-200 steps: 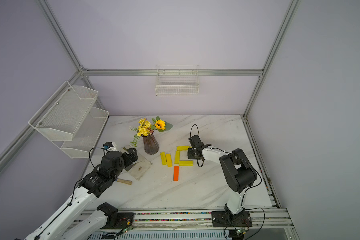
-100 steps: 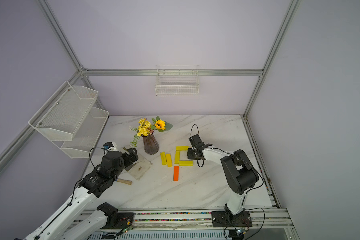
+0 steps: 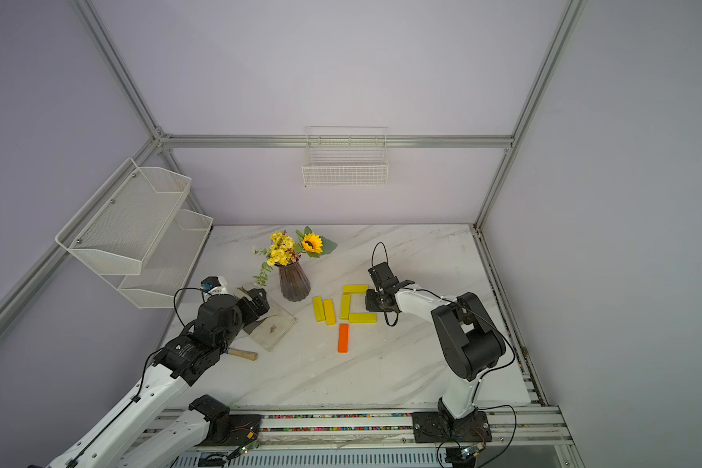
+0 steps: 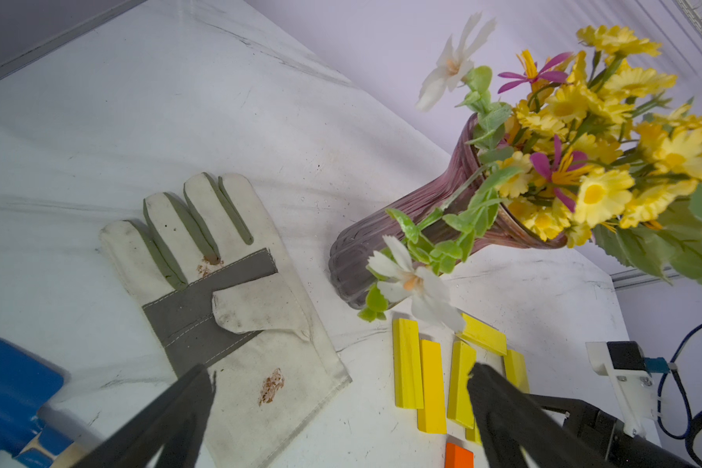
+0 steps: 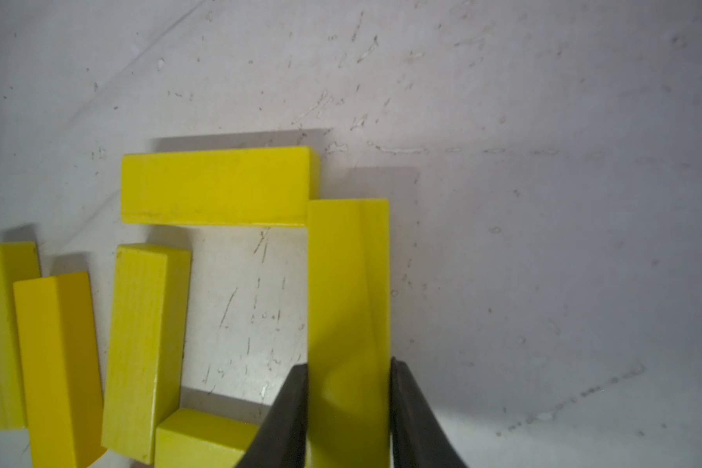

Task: Assemble the number 8 with building blocks
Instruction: Assemble the building block at the center of the board.

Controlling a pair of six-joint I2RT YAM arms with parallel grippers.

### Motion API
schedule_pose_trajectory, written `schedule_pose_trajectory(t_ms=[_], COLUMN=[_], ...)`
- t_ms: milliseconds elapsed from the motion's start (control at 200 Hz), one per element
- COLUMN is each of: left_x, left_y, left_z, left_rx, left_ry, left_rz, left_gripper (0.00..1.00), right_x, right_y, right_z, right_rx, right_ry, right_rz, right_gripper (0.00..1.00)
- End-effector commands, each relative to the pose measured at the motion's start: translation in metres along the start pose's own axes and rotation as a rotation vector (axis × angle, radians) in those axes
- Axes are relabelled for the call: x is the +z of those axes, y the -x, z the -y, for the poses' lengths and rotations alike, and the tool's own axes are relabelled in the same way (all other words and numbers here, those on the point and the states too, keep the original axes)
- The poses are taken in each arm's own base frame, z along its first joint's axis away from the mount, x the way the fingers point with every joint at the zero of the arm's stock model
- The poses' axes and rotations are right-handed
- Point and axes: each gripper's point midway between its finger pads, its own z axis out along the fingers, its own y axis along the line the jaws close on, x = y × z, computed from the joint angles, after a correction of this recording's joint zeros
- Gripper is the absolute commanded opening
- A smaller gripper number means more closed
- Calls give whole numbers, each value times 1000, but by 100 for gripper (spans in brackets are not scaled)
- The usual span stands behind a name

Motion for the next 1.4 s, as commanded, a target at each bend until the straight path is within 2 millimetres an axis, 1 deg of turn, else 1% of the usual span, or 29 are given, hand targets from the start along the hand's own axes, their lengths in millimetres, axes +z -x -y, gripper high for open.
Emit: schedule_pose_trajectory(t_ms=[0, 375, 585, 660, 710, 850, 930, 965, 1035, 1080, 1140, 1220, 1315, 1400], left_x=[-3, -3, -3, -3, -3, -5, -7, -8, -10, -11, -14, -17, -22, -27], left_y=[8, 8, 7, 7, 8, 10, 12, 13, 16, 16, 19, 21, 26, 30], left_z=[3, 3, 2, 2, 3, 3, 2, 2, 2, 2, 2, 2, 1, 0], left_rx=[-7, -6, -8, -7, -8, -7, -7, -7, -8, -6, -5, -5, -5, -9], left_ry=[-14, -14, -14, -13, -15, -17, -16, -18, -22, -23, -25, -29, -34, -39], left_rz=[41, 40, 41, 40, 42, 50, 59, 65, 74, 79, 88, 99, 117, 134], left_gripper=[100, 100, 100, 100, 100, 100, 100, 100, 100, 100, 100, 100, 100, 100], right_x=[-3, 4, -1, -8, -16, -52, -72, -79, -86, -87, -84, -72, -56, -40], right_y=[0, -4, -1, 5, 13, 41, 54, 58, 59, 55, 47, 30, 9, -6], right_z=[1, 1, 1, 0, -3, -14, -22, -27, -41, -53, -73, -103, -138, -163], right_rx=[9, 12, 15, 14, 15, 4, -2, -8, -28, -52, -95, -159, -213, -241], right_ry=[2, -3, -2, 4, 14, 45, 66, 79, 102, 108, 113, 133, 174, 206], right_rz=[-10, -36, -20, 10, 40, 141, 189, 209, 225, 233, 235, 213, 182, 153], right_gripper=[34, 40, 44, 45, 45, 46, 46, 46, 46, 45, 42, 39, 39, 40])
